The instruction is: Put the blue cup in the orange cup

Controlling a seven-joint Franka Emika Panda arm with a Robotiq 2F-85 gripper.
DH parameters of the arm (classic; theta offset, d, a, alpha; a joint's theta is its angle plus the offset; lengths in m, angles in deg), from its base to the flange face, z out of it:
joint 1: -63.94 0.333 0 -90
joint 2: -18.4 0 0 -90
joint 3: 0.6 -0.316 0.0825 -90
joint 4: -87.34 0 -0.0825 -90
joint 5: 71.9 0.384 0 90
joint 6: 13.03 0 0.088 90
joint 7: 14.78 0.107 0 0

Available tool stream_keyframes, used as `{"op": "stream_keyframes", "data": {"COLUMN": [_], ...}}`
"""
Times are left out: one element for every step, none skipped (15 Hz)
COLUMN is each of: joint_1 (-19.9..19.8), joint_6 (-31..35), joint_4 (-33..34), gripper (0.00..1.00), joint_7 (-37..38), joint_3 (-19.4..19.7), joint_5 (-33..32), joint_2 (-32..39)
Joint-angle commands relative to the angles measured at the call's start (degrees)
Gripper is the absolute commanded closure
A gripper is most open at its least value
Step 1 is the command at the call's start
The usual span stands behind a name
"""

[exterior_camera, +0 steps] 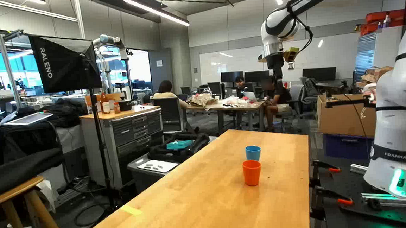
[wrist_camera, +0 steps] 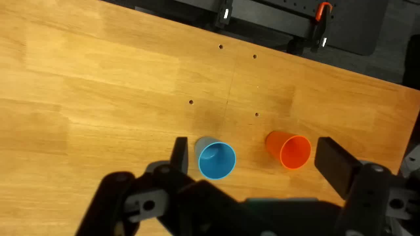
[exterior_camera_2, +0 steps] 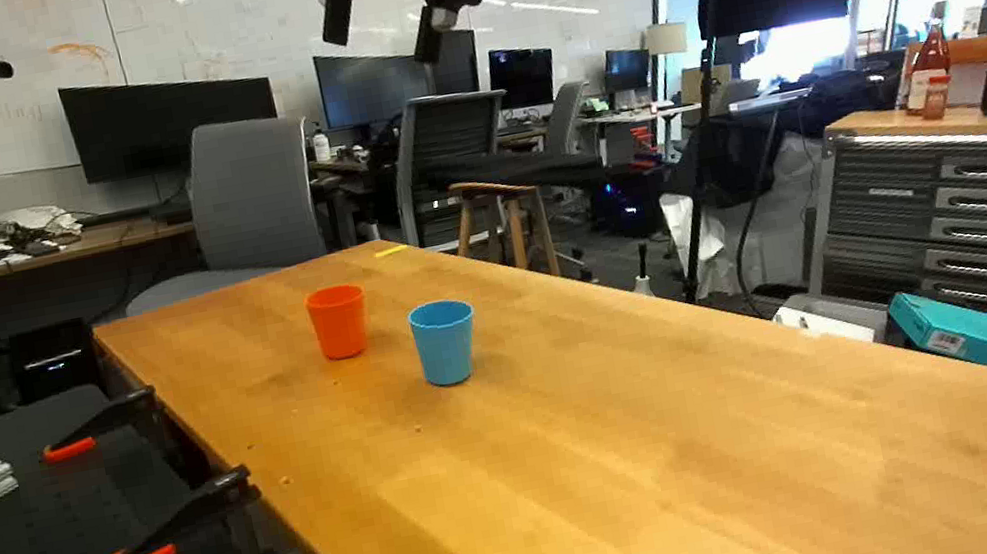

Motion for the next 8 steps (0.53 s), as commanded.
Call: {"op": "stream_keyframes", "data": {"joint_1": [-2.71,-2.71,-2.71,-2.71,-2.71,-2.71,-2.71,-2.68], "joint_6": [-0.08,-0.08,-0.08,-0.08,-0.08,-0.07,-0.07,0.61], "joint_4": [0.18,0.25,0.29,0.29,0.29,0.29,0.29,0.78], "gripper": [0.0,0.0,0.0,0.0,0.0,0.0,0.0,0.0], "joint_7": [-0.54,-0.54,-0.54,-0.54,-0.54,-0.54,-0.54,0.54], "joint_3": [-2.46,-2.46,-2.45,-2.45,-2.45,-2.45,-2.45,-2.65], "joint_5": [0.57,0.57,0.57,0.57,0.57,0.57,0.57,0.6], "joint_2": [0.3,0.3,0.3,0.3,0.3,0.3,0.3,0.96]}}
